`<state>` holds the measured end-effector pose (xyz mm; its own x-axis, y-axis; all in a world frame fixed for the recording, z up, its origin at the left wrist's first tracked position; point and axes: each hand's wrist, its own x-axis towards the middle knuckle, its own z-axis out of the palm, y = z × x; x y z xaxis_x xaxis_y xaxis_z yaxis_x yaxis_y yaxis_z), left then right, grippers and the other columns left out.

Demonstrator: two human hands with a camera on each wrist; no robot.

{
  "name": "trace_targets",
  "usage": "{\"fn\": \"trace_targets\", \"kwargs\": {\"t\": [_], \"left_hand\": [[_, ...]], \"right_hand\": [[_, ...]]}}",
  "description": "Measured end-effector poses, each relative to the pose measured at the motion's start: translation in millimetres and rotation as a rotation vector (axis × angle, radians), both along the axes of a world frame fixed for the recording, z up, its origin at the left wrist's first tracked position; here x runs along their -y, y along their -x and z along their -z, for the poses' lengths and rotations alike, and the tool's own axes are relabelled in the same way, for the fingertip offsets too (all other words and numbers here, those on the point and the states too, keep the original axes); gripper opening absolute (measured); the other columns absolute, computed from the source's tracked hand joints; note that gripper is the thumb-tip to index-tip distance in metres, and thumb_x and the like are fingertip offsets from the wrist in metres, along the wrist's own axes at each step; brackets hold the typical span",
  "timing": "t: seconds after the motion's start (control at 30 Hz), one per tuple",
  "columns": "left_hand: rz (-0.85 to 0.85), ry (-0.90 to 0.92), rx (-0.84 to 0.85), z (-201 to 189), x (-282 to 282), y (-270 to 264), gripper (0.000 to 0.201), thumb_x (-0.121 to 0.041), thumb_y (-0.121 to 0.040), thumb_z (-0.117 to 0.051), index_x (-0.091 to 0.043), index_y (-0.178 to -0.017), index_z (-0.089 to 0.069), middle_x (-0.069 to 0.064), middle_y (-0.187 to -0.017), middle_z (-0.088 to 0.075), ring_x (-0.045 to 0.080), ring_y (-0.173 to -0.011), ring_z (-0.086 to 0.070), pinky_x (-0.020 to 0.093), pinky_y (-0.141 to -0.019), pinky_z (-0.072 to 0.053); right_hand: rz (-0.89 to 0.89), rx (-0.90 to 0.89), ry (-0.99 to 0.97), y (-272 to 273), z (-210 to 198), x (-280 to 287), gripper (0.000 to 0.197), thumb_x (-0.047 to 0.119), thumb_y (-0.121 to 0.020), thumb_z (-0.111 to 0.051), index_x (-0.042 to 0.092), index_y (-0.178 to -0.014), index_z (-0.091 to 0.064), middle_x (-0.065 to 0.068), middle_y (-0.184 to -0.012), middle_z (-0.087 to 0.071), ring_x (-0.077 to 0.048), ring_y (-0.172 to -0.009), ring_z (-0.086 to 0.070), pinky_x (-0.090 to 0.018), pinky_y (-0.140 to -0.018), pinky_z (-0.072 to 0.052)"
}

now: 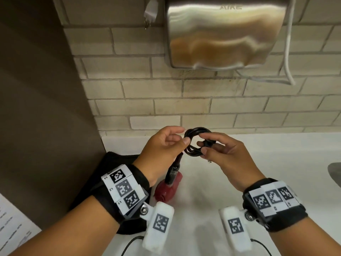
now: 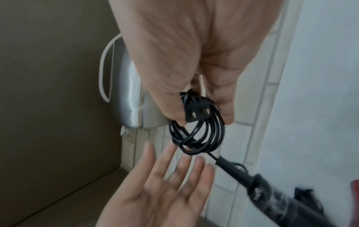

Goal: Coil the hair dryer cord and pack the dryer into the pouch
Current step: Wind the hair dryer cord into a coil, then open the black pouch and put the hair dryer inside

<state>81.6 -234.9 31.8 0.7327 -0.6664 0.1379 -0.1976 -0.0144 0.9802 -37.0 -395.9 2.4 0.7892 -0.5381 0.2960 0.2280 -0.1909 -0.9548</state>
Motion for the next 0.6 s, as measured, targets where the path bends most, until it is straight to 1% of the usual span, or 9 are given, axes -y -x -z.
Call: {"fn": "trace_targets", "kwargs": {"t": [0.1, 0.13, 0.2, 0.27, 0.33, 0.43, 0.5, 0.57, 0.6], "left_hand": [[-0.030, -0.074, 0.018, 12.9, -12.3, -4.4, 0.028, -0.025, -0.091, -0.068, -0.026, -0.119, -0.065, 0.006, -0.113, -0.067, 0.014, -0.103, -0.064, 0.024, -0.089, -0.051], [-0.040, -0.094, 0.006, 19.9, -17.9, -6.0, 0.027, -0.024, -0.091, -0.067, -0.027, -0.118, -0.065, 0.006, -0.113, -0.067, 0.016, -0.105, -0.064, 0.028, -0.094, -0.052], [-0.069, -0.142, -0.018, 35.5, -30.1, -7.8, 0.023, -0.022, -0.092, -0.066, -0.028, -0.114, -0.066, 0.006, -0.112, -0.067, 0.019, -0.108, -0.064, 0.039, -0.102, -0.051], [-0.102, -0.181, -0.050, 50.8, -38.3, -7.8, 0.021, -0.018, -0.093, -0.065, -0.025, -0.112, -0.067, 0.008, -0.111, -0.067, 0.022, -0.109, -0.064, 0.046, -0.104, -0.050], [-0.127, -0.203, -0.088, 61.8, -46.7, -6.4, 0.020, -0.015, -0.094, -0.063, -0.021, -0.113, -0.066, 0.011, -0.110, -0.067, 0.027, -0.111, -0.064, 0.047, -0.105, -0.049], [-0.134, -0.233, -0.119, 71.1, -59.9, -4.3, 0.021, -0.015, -0.095, -0.062, -0.021, -0.114, -0.065, 0.008, -0.111, -0.065, 0.022, -0.111, -0.063, 0.046, -0.106, -0.049], [-0.136, -0.264, -0.123, 74.9, -69.0, -4.5, 0.022, -0.018, -0.095, -0.061, -0.023, -0.116, -0.064, 0.006, -0.114, -0.064, 0.020, -0.112, -0.062, 0.045, -0.105, -0.049], [-0.156, -0.296, -0.119, 78.7, -77.0, -6.2, 0.022, -0.020, -0.095, -0.062, -0.025, -0.116, -0.063, 0.006, -0.118, -0.063, 0.019, -0.112, -0.062, 0.045, -0.105, -0.049], [-0.170, -0.312, -0.112, 80.8, -80.9, -7.1, 0.022, -0.021, -0.095, -0.062, -0.027, -0.116, -0.063, 0.005, -0.120, -0.062, 0.019, -0.113, -0.061, 0.045, -0.105, -0.049]], "right_hand": [[0.122, -0.017, -0.154, 17.2, 20.9, 34.1, 0.033, -0.008, -0.085, -0.070, 0.017, -0.106, -0.076, -0.008, -0.102, -0.072, -0.035, -0.098, -0.074, -0.045, -0.088, -0.059], [0.162, -0.023, -0.190, 22.9, 28.9, 46.0, 0.031, -0.008, -0.086, -0.069, 0.013, -0.109, -0.075, -0.007, -0.104, -0.070, -0.034, -0.096, -0.074, -0.047, -0.089, -0.058], [0.239, -0.051, -0.230, 33.4, 44.8, 66.2, 0.028, -0.006, -0.087, -0.069, 0.008, -0.111, -0.073, -0.007, -0.104, -0.066, -0.025, -0.085, -0.074, -0.047, -0.090, -0.058], [0.320, -0.106, -0.233, 45.2, 62.4, 82.7, 0.027, -0.005, -0.087, -0.070, 0.008, -0.110, -0.072, -0.009, -0.101, -0.064, -0.024, -0.077, -0.070, -0.045, -0.089, -0.057], [0.381, -0.216, -0.178, 56.3, 82.1, 93.1, 0.027, 0.000, -0.085, -0.074, 0.012, -0.110, -0.073, -0.010, -0.098, -0.066, -0.027, -0.080, -0.067, -0.040, -0.083, -0.056], [0.405, -0.394, -0.077, 70.6, 108.9, 97.3, 0.028, 0.011, -0.083, -0.078, 0.018, -0.110, -0.074, -0.004, -0.097, -0.073, -0.026, -0.090, -0.070, -0.030, -0.080, -0.053], [0.420, -0.457, -0.071, 76.6, 119.6, 100.4, 0.027, 0.017, -0.084, -0.078, 0.018, -0.111, -0.074, -0.002, -0.101, -0.075, -0.019, -0.093, -0.070, -0.023, -0.077, -0.051], [0.423, -0.511, -0.072, 80.0, 124.2, 106.8, 0.023, 0.024, -0.090, -0.072, 0.017, -0.111, -0.075, -0.004, -0.106, -0.076, -0.017, -0.097, -0.069, -0.024, -0.078, -0.049], [0.411, -0.548, -0.060, 81.6, 126.1, 111.0, 0.022, 0.025, -0.093, -0.067, 0.016, -0.112, -0.076, -0.006, -0.110, -0.075, -0.019, -0.102, -0.068, -0.027, -0.083, -0.048]]}}
